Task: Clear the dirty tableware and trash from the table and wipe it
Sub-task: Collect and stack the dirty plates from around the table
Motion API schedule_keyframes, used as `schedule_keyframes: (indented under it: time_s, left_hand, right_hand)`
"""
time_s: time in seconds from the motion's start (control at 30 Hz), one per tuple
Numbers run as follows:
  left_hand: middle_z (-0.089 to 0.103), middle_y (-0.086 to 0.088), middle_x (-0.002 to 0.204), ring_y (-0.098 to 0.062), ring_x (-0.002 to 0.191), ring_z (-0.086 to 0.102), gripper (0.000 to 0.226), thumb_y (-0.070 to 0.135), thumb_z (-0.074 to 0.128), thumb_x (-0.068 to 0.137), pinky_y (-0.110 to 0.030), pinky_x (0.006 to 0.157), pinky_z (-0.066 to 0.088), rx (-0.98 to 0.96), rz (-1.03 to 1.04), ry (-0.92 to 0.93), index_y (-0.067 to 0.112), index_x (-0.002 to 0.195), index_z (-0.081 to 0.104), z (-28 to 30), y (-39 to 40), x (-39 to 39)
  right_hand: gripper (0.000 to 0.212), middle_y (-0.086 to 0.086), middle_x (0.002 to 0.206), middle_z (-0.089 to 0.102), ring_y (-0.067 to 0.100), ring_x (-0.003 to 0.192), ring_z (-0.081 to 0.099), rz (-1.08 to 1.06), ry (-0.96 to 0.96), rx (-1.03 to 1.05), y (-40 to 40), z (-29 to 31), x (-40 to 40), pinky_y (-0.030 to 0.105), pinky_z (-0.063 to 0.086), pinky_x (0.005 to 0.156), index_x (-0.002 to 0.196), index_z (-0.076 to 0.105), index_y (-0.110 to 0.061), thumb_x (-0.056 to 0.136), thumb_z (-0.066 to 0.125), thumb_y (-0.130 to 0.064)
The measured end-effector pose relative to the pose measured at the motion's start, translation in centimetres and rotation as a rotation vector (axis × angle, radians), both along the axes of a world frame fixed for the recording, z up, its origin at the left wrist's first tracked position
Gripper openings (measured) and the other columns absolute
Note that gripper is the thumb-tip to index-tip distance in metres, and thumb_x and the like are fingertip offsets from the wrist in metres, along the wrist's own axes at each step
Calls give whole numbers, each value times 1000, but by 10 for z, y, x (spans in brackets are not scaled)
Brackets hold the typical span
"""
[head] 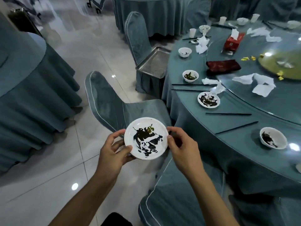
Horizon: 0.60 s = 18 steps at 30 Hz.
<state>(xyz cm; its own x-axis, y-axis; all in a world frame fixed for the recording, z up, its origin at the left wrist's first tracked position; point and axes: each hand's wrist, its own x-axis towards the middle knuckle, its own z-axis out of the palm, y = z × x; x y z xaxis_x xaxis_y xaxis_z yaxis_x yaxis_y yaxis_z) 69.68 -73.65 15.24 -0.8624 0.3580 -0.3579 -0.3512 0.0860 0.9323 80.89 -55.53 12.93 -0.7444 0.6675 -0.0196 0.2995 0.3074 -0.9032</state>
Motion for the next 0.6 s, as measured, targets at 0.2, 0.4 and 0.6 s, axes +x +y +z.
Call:
schedule_keyframes:
  time_s: [0.2,0.4,0.6]
  left_hand:
    - [74,-10,107,-26,92,75,49,-17,59,89,-41,65,63,7,-96,-33,15,126,61,-17,34,-83]
    - [75,-7,113,-33,107,70,52,-15,62,88,-56,87,59,-21,-291,-58,24,122,64,-42,73,-179]
    - [73,-5,117,-27,105,72,53,-13,66,87,-45,75,63,-31,-456,-59,30,118,67,-48,115,-256]
  right_hand:
    - [33,-5,110,64,14,97,58,-49,-168,418,36,-28,-59,34,48,85,129,60,-28,96,58,-32]
    - [31,0,112,64,27,91,60,-204,-352,674,75,-71,-122,42,48,79,118,66,-22,87,65,-21]
    - [32,3,113,63,30,95,61,-383,-548,686,107,-83,-161,44,46,84,117,66,-22,85,66,-21]
